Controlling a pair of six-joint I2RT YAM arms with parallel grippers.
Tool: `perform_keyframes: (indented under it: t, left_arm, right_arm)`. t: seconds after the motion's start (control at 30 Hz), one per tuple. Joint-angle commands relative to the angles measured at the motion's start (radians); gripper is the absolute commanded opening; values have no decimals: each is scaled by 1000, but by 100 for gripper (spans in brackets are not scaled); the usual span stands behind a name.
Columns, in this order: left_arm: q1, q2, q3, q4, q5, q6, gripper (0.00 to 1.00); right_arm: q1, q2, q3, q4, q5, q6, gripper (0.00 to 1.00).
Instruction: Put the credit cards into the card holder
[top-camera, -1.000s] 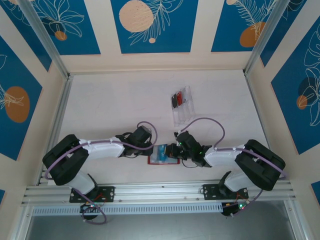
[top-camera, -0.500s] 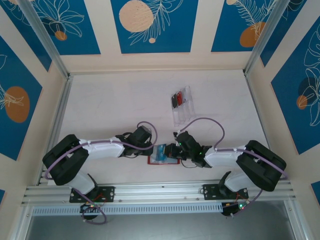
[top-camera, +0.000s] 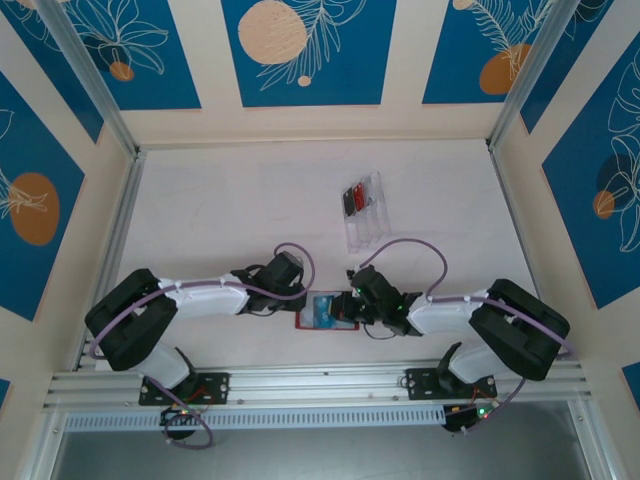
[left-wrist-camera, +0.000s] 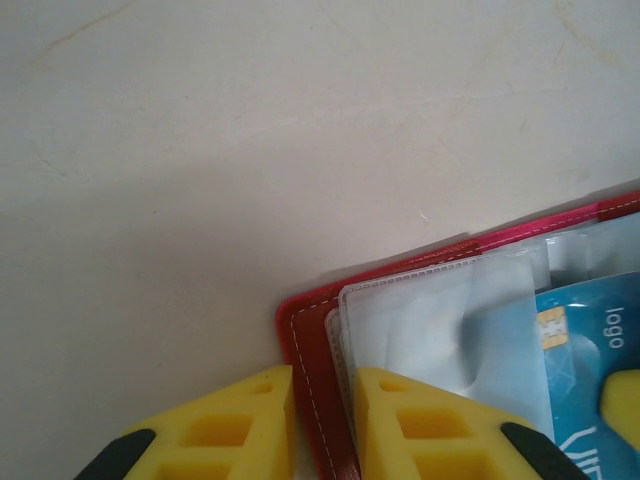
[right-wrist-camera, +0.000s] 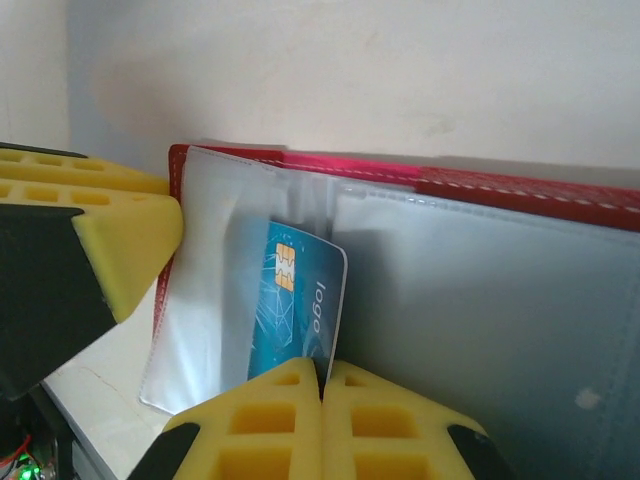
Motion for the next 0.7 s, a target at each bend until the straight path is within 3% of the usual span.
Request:
perform_keyframes:
  t: [0.0,0.67]
  left_arm:
    - [-21,35,-28,-77,8,14,21]
    - [-35,30,-40,-70,2,4,21]
  right_arm:
    - [6,56,0,-102,-11,4,0]
    - [36,14,5,-181,151,121,0]
